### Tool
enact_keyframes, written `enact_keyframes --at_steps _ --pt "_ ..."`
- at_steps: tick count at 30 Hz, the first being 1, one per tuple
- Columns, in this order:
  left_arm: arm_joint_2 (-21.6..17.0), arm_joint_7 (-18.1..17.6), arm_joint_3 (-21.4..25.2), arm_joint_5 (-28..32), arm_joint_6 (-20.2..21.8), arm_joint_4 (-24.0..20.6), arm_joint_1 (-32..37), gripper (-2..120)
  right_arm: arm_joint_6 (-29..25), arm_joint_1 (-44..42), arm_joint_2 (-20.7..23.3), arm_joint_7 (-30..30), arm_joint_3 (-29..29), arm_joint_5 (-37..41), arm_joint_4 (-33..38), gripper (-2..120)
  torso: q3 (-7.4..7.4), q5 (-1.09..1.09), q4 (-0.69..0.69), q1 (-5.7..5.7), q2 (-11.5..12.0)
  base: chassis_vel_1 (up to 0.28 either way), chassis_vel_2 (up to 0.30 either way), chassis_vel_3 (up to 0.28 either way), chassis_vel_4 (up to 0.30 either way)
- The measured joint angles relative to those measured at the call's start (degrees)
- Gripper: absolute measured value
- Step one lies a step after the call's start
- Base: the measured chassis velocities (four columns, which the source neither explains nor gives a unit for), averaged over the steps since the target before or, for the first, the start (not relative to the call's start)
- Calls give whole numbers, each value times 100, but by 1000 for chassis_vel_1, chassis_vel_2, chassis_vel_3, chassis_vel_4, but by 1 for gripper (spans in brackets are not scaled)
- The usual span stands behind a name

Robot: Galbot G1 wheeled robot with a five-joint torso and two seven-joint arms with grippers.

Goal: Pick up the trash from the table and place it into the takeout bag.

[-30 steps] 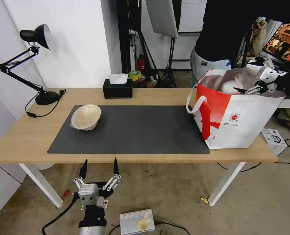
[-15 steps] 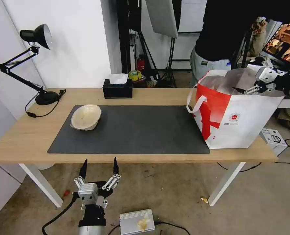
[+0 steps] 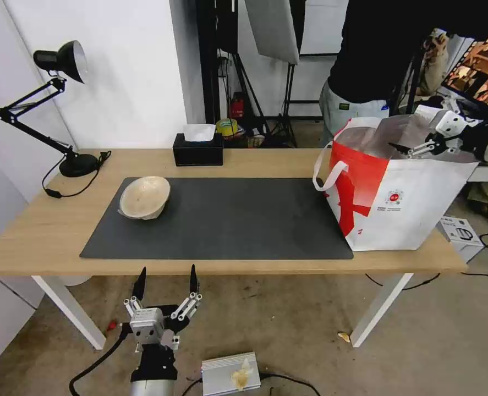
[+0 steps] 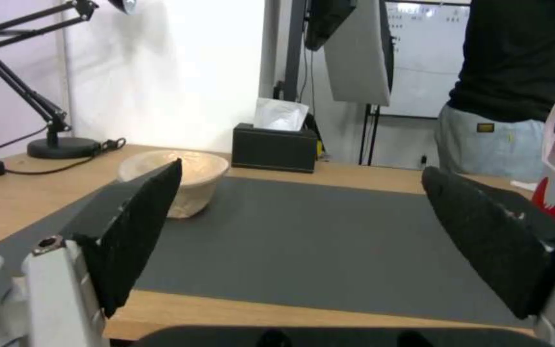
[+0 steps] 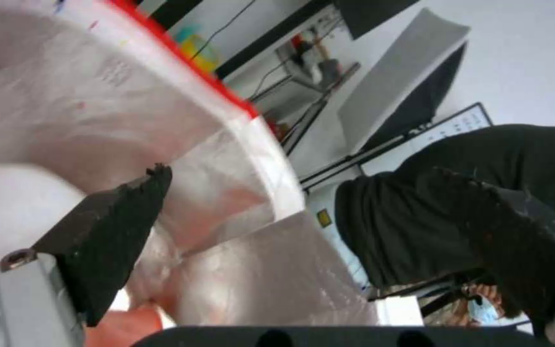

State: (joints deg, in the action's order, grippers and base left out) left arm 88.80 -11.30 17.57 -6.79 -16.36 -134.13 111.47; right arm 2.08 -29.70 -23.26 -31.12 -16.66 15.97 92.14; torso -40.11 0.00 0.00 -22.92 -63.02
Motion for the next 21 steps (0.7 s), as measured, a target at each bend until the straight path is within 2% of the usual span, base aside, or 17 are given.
enact_keyframes --at_steps 2,3,7,8,11,12,16,17,21 --pt "-1 -1 3 22 1 0 -9 100 65 -129 -21 620 -4 513 140 100 0 -1 0 0 0 0 0 0 0" --pt "-1 -1 3 22 1 0 -9 100 65 -129 -21 620 -4 513 140 100 0 -1 0 0 0 0 0 0 0" --pt "4 -2 0 43 2 2 -32 100 257 -561 -158 2083 -118 1597 729 100 0 0 0 0 0 0 0 0 0" --pt "4 -2 0 43 2 2 -32 100 257 -561 -158 2083 -118 1597 729 100 0 0 0 0 0 0 0 0 0" --pt "4 -2 4 55 3 -3 -32 100 311 -868 -300 3096 -220 2093 1301 100 0 0 1 0 0 0 0 0 0" --pt "4 -2 4 55 3 -3 -32 100 311 -868 -300 3096 -220 2093 1301 100 0 0 1 0 0 0 0 0 0" --pt "2 -3 11 65 6 -36 -27 100 304 -1400 -493 4278 -370 2418 2095 100 0 -2 0 0 0 0 0 0 0" --pt "2 -3 11 65 6 -36 -27 100 304 -1400 -493 4278 -370 2418 2095 100 0 -2 0 0 0 0 0 0 0" --pt "4 -8 28 67 6 -64 -9 100 32 -1990 -744 5115 -574 2393 2785 100 0 -1 0 0 0 0 0 0 0"
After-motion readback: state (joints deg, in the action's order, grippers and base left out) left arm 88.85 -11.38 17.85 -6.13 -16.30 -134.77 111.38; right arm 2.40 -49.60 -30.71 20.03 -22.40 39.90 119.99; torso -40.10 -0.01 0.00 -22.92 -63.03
